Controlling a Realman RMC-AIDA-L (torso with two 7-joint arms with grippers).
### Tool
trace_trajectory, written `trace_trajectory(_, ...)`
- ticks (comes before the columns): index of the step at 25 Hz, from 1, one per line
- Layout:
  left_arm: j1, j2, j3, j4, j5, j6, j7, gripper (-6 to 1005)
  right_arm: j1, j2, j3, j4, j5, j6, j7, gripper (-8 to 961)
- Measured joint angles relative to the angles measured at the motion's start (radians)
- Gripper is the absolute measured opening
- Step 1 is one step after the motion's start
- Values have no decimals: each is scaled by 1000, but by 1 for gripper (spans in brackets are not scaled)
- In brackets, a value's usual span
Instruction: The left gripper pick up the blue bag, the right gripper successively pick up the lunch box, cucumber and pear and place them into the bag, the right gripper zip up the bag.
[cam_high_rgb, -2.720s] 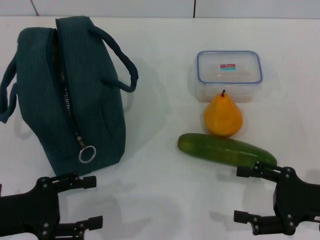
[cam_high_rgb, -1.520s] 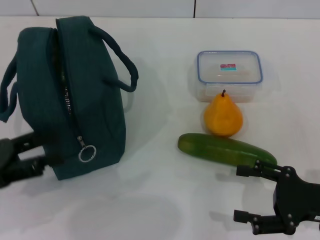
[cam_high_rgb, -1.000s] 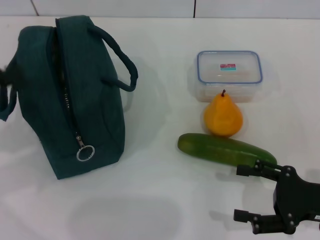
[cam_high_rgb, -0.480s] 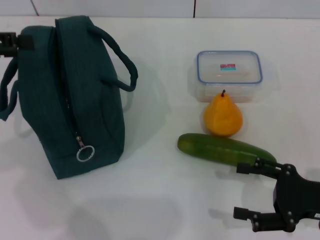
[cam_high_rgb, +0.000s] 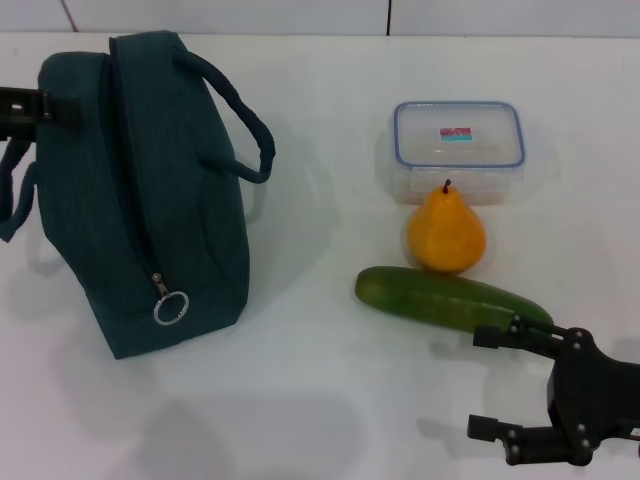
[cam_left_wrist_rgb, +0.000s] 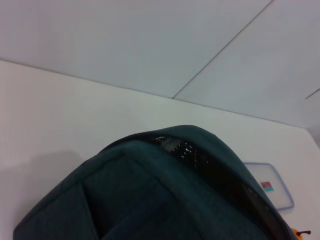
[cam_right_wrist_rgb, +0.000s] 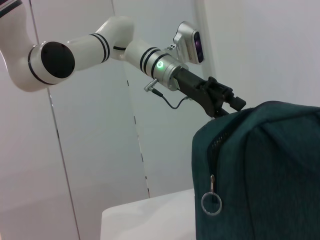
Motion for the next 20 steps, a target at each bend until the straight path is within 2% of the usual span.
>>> trace_trajectory(7,-19,-4,1,-36,28,-12,-2,807,0,0,2,0,0,-1,0,886)
trace_trajectory(12,-38,1,6,-83,23,-2,10,806,0,0,3,0,0,-2,0,886)
trace_trajectory(20,-52,2,28,-88,27,-9,37,580,0,0,5,0,0,-4,0,886)
